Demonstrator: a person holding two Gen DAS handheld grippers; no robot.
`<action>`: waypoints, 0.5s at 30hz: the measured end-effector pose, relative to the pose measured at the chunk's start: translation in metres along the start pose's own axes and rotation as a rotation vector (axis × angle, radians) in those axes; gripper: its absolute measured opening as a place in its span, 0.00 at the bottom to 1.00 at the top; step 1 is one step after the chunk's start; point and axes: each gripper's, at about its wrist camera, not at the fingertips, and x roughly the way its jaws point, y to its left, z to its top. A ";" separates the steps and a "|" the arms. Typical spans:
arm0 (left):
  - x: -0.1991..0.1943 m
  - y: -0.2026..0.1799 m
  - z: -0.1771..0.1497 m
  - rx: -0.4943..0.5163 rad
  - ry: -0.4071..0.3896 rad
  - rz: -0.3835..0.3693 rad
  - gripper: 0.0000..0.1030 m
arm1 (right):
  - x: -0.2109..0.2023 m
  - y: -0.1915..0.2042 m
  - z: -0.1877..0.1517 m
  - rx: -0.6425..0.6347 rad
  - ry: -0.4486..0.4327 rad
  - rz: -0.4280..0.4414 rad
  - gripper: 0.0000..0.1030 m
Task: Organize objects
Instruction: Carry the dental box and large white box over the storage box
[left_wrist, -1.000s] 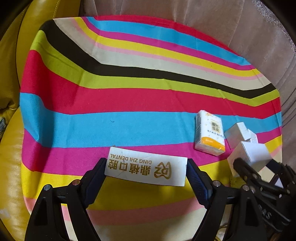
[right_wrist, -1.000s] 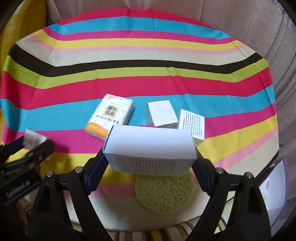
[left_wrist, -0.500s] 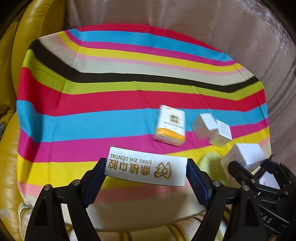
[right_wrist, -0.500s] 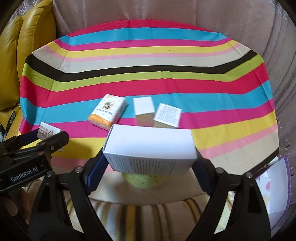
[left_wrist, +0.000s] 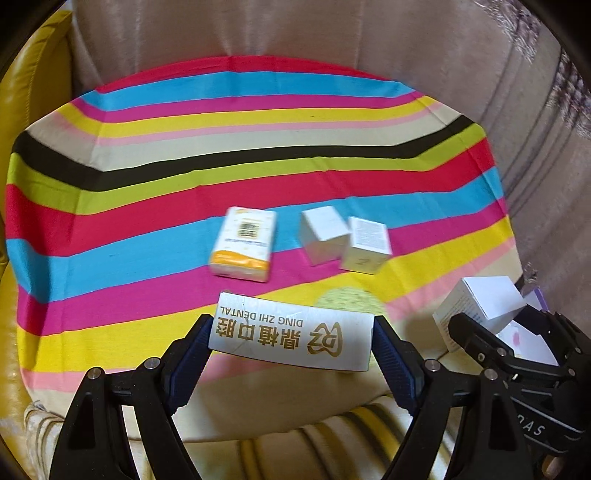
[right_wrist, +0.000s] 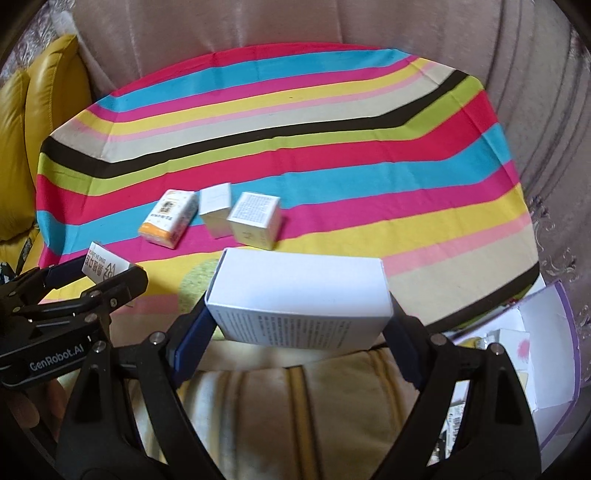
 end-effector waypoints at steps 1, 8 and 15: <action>0.000 -0.004 0.000 0.007 0.002 -0.005 0.82 | -0.001 -0.005 -0.001 0.005 -0.002 -0.004 0.84; 0.000 -0.040 -0.004 0.069 0.008 -0.047 0.82 | -0.007 -0.040 -0.010 0.039 0.000 -0.015 0.84; 0.003 -0.072 -0.007 0.136 0.027 -0.069 0.82 | -0.019 -0.070 -0.019 0.078 -0.018 -0.029 0.84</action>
